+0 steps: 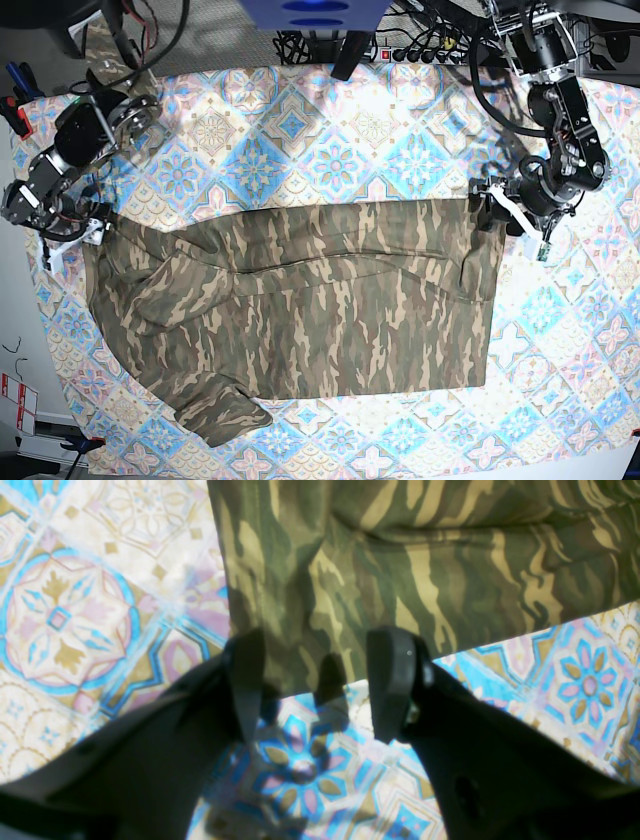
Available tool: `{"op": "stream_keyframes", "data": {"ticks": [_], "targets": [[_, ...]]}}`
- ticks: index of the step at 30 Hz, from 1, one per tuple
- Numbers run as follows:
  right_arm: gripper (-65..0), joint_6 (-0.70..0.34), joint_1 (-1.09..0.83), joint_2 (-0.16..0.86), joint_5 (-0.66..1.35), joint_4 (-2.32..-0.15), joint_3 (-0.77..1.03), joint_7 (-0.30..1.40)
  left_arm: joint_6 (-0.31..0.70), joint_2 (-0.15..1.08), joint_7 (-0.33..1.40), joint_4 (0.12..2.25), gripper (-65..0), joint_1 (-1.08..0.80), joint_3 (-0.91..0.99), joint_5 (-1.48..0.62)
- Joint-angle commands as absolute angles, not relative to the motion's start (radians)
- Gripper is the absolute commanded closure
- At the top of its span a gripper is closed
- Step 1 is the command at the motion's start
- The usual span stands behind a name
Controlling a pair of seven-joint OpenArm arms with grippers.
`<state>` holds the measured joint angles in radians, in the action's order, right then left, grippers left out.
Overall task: Fold the T-shirt properly
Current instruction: 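Release the folded edge and raise both grippers, then grasp the folded shirt edge again with both grippers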
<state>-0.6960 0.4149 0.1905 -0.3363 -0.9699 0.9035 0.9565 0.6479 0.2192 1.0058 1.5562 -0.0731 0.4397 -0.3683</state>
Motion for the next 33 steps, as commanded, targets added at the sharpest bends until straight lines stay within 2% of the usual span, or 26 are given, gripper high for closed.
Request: {"op": "stream_keyframes", "data": {"ticks": [1, 7, 14, 16, 22, 25, 29, 33], "targets": [[-49.5, -0.698, 0.450, 0.213, -0.325, -0.943, 0.901, 0.926, 0.650, 0.232, 0.992, 1.575, -32.4, -0.067, 0.441, -0.383], [-49.5, -0.698, 0.496, 0.231, -0.325, -0.794, 0.901, 0.842, 0.650, 0.249, 0.992, 1.575, -32.4, -0.067, 0.440, -0.383], [-49.1, -0.698, 0.507, 0.231, -0.326, -0.762, 0.900, 0.835, 0.650, 0.251, 0.992, 1.575, -32.4, -0.067, 0.440, -0.383], [-44.9, -0.698, 0.504, 0.231, -0.328, -0.762, 0.900, 0.835, 0.650, 0.251, 0.992, 1.575, -32.4, -0.067, 0.440, -0.383], [-23.1, -0.698, 0.503, 0.231, -0.344, -0.765, 0.898, 0.835, 0.650, 0.259, 0.990, 1.575, -32.3, -0.019, 0.440, -0.381], [-17.8, -0.698, 0.504, 0.231, -0.414, -0.765, 0.898, 0.835, 0.650, 0.272, 0.990, 1.573, -32.4, 0.018, 0.423, -0.381], [-18.4, -0.698, 0.504, 0.231, -0.430, -0.763, 0.897, 0.837, 0.650, 0.274, 1.044, 1.563, -34.0, 0.067, 0.380, -0.383], [-26.0, -0.698, 0.503, 0.231, -0.432, -0.765, 0.897, 0.842, 0.650, 0.274, 1.086, 1.434, -46.7, 0.124, 0.383, -0.390]]}}
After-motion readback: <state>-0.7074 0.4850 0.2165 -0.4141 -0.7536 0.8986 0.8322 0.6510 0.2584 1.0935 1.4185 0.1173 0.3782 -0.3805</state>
